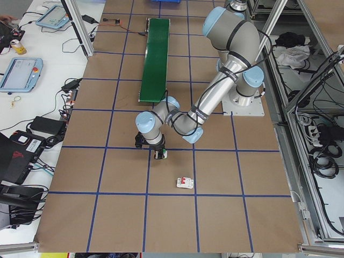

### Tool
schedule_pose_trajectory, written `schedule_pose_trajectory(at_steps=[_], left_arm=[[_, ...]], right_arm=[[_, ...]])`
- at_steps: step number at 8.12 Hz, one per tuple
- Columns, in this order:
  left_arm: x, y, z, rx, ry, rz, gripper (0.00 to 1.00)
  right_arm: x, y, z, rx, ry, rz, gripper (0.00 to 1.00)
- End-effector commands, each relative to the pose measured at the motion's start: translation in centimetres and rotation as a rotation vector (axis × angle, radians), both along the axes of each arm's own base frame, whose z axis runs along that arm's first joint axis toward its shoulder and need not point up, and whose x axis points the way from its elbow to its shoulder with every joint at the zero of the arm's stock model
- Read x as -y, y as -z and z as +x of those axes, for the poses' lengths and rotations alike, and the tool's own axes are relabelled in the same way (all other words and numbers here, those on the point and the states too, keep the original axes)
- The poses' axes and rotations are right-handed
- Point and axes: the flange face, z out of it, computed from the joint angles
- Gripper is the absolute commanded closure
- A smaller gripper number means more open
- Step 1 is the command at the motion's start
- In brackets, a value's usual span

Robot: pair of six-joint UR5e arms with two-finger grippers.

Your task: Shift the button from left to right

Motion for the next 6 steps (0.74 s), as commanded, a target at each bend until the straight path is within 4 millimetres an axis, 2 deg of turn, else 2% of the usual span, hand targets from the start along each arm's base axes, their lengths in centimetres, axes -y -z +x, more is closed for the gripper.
schedule_pose_trajectory(at_steps=[1,2,3,4,6], left_arm=[[0.4,-6.2,-2.0,0.055,0.002,-0.034,1.0],[1.1,-9.2,-5.2,0.038,0.027,-0.047,1.0],[2.7,-12.6,-9.2,0.052,0.012,-0.094,1.0],[3.7,-14.6,-14.4,0.039,0.009,-0.082,1.0],[5.2,-16.4,-26.2,0.019,0.044,-0.049,1.0]], right_arm=[[0.0,0.0,0.0,0.0,0.0,0.0,0.0],[0.0,0.0,0.0,0.0,0.0,-0.001,0.0],[0.0,0.0,-0.1,0.0,0.001,0.0,0.0],[0.0,0.0,0.0,0.0,0.0,-0.001,0.0],[0.0,0.0,0.0,0.0,0.0,0.0,0.0]])
